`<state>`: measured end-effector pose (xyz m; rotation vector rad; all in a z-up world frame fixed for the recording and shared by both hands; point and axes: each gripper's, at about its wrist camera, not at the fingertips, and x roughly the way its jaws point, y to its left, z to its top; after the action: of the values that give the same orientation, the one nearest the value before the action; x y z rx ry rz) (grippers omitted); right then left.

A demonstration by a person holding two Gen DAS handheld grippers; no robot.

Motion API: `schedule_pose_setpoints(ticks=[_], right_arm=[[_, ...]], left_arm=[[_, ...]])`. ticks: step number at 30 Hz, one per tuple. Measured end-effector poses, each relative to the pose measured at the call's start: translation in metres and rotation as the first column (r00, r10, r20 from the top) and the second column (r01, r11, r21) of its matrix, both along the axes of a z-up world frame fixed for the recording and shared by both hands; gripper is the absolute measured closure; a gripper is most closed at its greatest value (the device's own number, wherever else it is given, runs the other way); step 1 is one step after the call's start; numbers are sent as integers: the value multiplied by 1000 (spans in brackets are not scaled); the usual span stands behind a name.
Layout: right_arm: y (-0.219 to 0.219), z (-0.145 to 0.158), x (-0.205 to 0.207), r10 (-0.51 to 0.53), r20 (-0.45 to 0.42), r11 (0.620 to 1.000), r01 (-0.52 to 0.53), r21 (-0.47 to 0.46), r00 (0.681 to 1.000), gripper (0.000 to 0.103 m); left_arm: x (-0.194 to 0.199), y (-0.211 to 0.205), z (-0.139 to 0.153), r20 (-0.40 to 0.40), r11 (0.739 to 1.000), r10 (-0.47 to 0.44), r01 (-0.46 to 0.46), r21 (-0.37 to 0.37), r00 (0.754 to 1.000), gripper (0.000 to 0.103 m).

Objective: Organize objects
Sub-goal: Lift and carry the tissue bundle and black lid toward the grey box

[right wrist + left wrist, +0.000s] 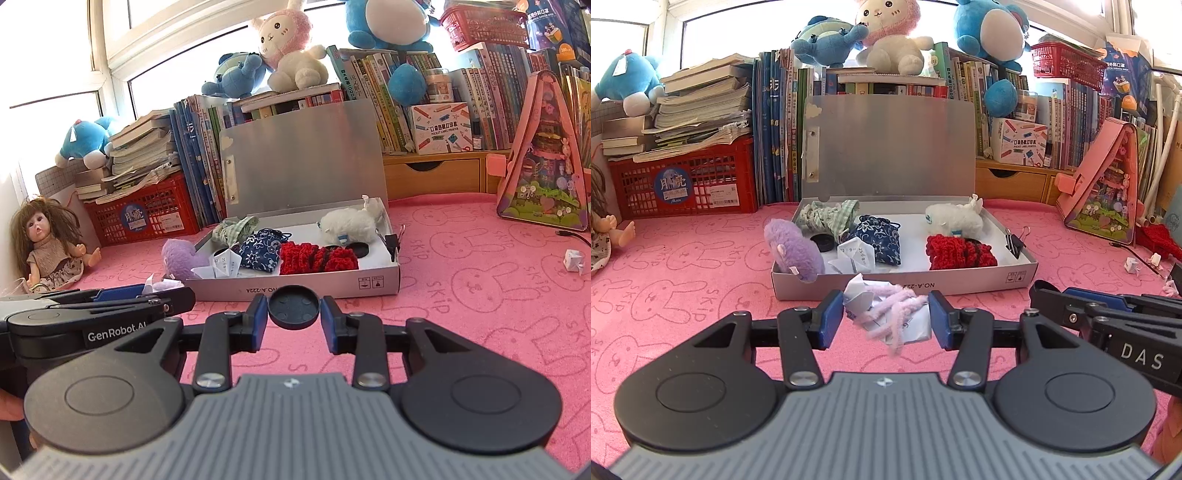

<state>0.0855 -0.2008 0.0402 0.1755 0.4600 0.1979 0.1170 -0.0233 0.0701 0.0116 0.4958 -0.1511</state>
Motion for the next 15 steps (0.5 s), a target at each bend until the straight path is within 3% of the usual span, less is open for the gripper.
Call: schedule_pose_setpoints(ticks=[15], right_arm=[[-3, 21, 58, -20, 21, 1000, 20, -14, 1000, 65]], left_arm=[[76, -2, 13, -10, 999, 51, -51, -5, 999, 47]])
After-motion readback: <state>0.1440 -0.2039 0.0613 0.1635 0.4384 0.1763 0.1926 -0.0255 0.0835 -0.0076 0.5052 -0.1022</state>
